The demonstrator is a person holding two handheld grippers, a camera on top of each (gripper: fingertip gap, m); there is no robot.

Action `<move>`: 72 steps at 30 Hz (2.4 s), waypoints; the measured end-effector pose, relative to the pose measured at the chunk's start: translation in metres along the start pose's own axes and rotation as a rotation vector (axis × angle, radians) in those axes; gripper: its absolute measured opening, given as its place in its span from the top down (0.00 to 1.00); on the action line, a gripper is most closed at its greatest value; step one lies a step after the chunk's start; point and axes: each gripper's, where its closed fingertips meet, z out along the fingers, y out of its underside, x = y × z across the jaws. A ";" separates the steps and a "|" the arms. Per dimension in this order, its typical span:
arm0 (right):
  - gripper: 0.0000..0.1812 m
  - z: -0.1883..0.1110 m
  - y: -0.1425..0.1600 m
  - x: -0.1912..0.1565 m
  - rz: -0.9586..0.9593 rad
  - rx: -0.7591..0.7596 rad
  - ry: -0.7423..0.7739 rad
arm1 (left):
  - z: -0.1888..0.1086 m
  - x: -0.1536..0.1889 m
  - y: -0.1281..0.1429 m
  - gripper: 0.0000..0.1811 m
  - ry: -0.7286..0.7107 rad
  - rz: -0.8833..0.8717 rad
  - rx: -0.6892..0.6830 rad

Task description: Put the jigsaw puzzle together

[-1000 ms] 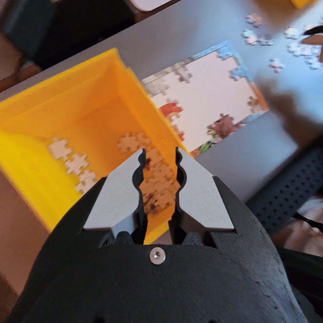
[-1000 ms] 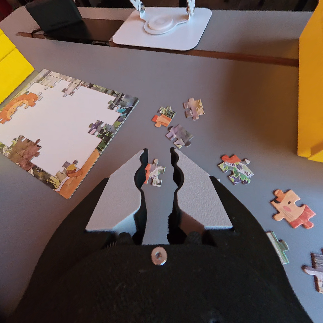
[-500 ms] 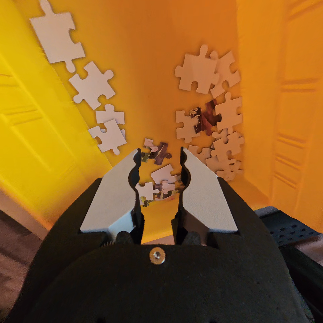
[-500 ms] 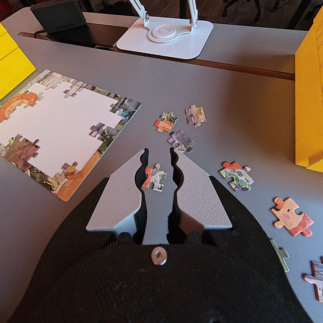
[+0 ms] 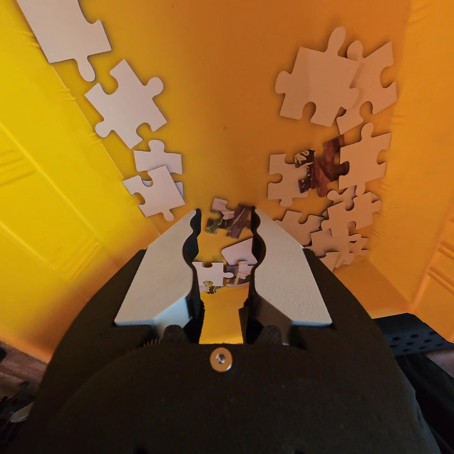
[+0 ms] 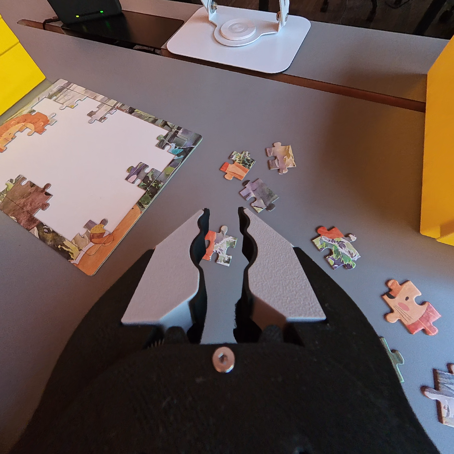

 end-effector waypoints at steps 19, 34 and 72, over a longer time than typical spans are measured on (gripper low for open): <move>0.87 0.000 0.003 -0.001 -0.013 -0.017 -0.001 | 0.000 0.000 0.004 0.83 -0.039 -0.024 -0.052; 0.87 0.000 0.002 -0.006 -0.025 -0.019 -0.011 | -0.134 0.116 -0.038 0.83 0.046 0.239 0.487; 0.86 -0.037 0.051 -0.038 -0.045 -0.284 -0.340 | -0.149 0.373 -0.128 0.75 0.260 0.828 0.809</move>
